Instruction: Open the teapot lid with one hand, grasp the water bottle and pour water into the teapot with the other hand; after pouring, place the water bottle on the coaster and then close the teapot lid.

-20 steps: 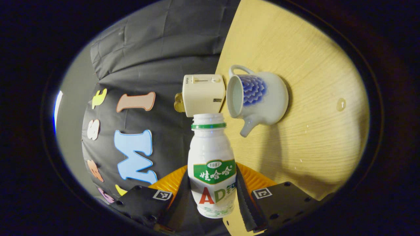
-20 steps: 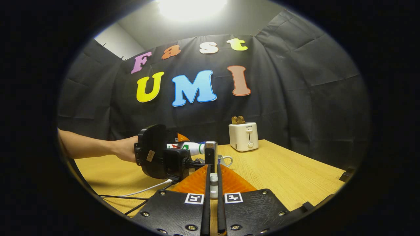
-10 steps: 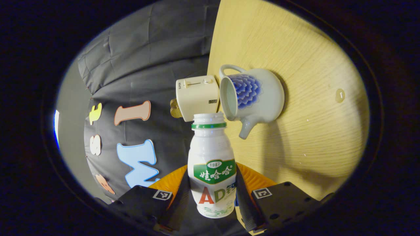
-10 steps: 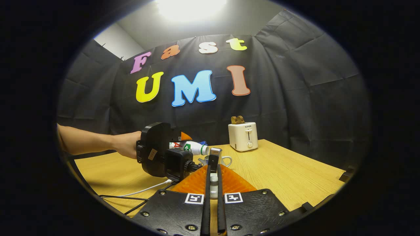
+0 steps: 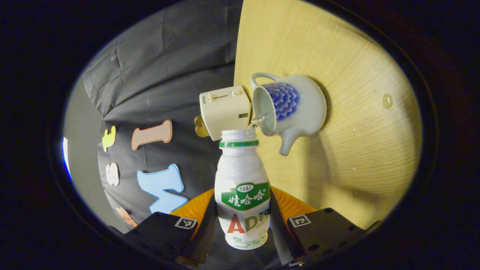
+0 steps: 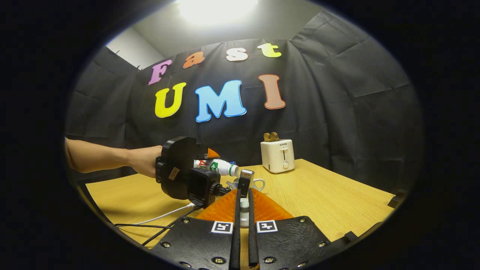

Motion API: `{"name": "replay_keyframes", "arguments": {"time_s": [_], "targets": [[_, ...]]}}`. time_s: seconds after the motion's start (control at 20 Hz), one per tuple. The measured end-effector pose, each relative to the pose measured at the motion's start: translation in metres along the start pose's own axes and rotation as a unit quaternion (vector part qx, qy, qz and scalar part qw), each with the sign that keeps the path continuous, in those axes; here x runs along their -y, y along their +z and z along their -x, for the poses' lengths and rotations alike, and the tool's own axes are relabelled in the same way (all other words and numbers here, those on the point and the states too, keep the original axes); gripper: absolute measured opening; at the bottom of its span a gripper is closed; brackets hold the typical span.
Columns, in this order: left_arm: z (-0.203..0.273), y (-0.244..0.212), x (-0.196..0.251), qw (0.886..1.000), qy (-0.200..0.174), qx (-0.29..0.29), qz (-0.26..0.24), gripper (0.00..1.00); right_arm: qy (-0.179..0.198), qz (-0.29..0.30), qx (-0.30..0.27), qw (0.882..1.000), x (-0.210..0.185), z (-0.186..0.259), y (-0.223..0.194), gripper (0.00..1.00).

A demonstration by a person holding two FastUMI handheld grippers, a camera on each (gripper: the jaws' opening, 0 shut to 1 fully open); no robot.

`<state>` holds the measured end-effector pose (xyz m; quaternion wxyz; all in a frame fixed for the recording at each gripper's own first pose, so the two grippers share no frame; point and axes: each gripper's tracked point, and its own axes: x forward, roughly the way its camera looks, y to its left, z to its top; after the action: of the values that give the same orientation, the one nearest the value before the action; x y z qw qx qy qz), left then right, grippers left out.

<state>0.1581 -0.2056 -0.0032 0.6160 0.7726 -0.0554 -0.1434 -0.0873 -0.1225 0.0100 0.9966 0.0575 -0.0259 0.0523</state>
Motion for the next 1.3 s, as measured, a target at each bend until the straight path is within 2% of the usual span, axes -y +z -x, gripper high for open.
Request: {"name": "replay_keyframes", "arguments": {"time_s": [0.1, 0.15, 0.2, 0.25, 0.4, 0.45, 0.5, 0.6, 0.65, 1.1, 1.15, 1.25, 1.3], "targets": [[0.0, 0.0, 0.001, 1.0, -0.003, 0.0, -0.004, 0.74, -0.001, -0.001, 0.001, 1.0, 0.001, 0.001, 0.001, 0.08], [-0.001, 0.0, 0.0, 1.0, -0.003, -0.001, -0.009, 0.74, -0.001, 0.0, 0.001, 1.0, 0.0, 0.001, 0.001, 0.08], [0.001, 0.0, 0.0, 1.0, -0.004, -0.002, -0.014, 0.69, -0.001, 0.0, 0.001, 1.0, 0.0, 0.001, 0.001, 0.08], [0.001, -0.001, -0.001, 1.0, -0.005, -0.003, -0.018, 0.74, 0.0, 0.0, 0.001, 1.0, 0.0, 0.001, 0.001, 0.08], [0.001, 0.0, -0.002, 1.0, -0.004, -0.001, -0.026, 0.74, 0.0, -0.001, 0.001, 1.0, 0.001, 0.001, 0.001, 0.08], [0.001, 0.0, -0.003, 1.0, -0.001, -0.001, -0.031, 0.8, 0.0, -0.001, 0.001, 1.0, 0.001, 0.001, 0.001, 0.08], [0.001, -0.002, -0.002, 0.999, -0.002, -0.002, -0.034, 0.75, 0.0, -0.001, -0.001, 1.0, 0.001, 0.0, 0.0, 0.08], [0.0, -0.002, -0.001, 0.999, -0.005, -0.002, -0.035, 0.74, 0.0, -0.002, -0.002, 1.0, 0.001, 0.0, 0.0, 0.08], [0.0, -0.003, -0.002, 0.999, -0.008, -0.004, -0.04, 0.8, 0.0, -0.002, -0.001, 1.0, 0.001, 0.0, 0.001, 0.08], [0.0, -0.001, -0.008, 0.997, 0.004, 0.002, -0.081, 0.8, 0.002, -0.003, -0.005, 1.0, 0.001, 0.0, -0.001, 0.08], [0.0, -0.001, -0.009, 0.996, 0.005, 0.003, -0.089, 0.74, 0.001, -0.003, -0.004, 1.0, 0.001, -0.001, -0.001, 0.08], [-0.001, -0.003, -0.011, 0.995, 0.005, 0.003, -0.1, 0.8, 0.001, -0.003, -0.004, 1.0, 0.002, 0.0, 0.0, 0.08], [0.0, -0.003, -0.011, 0.995, 0.005, 0.002, -0.103, 0.69, 0.001, -0.003, -0.005, 1.0, 0.002, 0.0, -0.001, 0.08]]}}
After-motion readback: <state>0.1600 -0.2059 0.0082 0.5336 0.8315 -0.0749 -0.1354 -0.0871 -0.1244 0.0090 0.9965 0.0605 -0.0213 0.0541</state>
